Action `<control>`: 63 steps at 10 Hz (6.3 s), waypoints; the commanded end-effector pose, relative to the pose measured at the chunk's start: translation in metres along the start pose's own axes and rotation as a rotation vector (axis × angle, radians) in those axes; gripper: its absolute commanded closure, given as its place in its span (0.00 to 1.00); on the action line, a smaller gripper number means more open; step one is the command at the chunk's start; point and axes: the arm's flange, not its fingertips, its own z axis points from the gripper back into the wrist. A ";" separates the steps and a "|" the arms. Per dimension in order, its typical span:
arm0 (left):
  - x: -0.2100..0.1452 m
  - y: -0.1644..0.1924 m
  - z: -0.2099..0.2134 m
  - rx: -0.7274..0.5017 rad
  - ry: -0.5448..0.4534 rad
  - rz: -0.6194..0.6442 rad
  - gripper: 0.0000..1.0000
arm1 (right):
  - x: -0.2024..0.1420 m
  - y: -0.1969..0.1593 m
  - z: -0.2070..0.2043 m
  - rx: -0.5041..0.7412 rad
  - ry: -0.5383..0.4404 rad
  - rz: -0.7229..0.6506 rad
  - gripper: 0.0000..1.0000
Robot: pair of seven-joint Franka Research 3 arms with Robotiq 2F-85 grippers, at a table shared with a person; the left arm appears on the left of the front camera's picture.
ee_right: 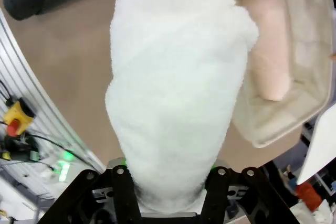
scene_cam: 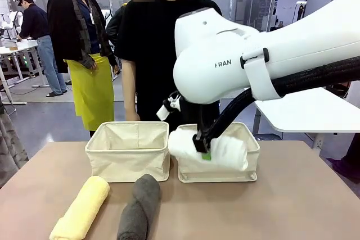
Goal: Divide the towels into two baskets.
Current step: Pick up one hotel-folded towel from the bottom of the table and place it in the Fabric basket indicated by the person.
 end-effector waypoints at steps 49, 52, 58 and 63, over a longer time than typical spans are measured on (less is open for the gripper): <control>-0.001 -0.002 0.003 -0.014 -0.005 -0.010 0.00 | -0.067 -0.129 -0.016 0.074 -0.247 0.068 0.00; -0.001 -0.002 0.003 -0.014 -0.005 -0.010 0.00 | -0.190 -0.127 -0.016 0.418 -0.512 -0.219 0.00; -0.001 -0.002 0.003 -0.014 -0.005 -0.010 0.00 | -0.421 -0.143 -0.072 0.812 -1.004 -0.651 0.00; -0.001 -0.002 0.003 -0.014 -0.005 -0.010 0.00 | -0.557 -0.108 -0.130 1.021 -1.146 -0.855 0.00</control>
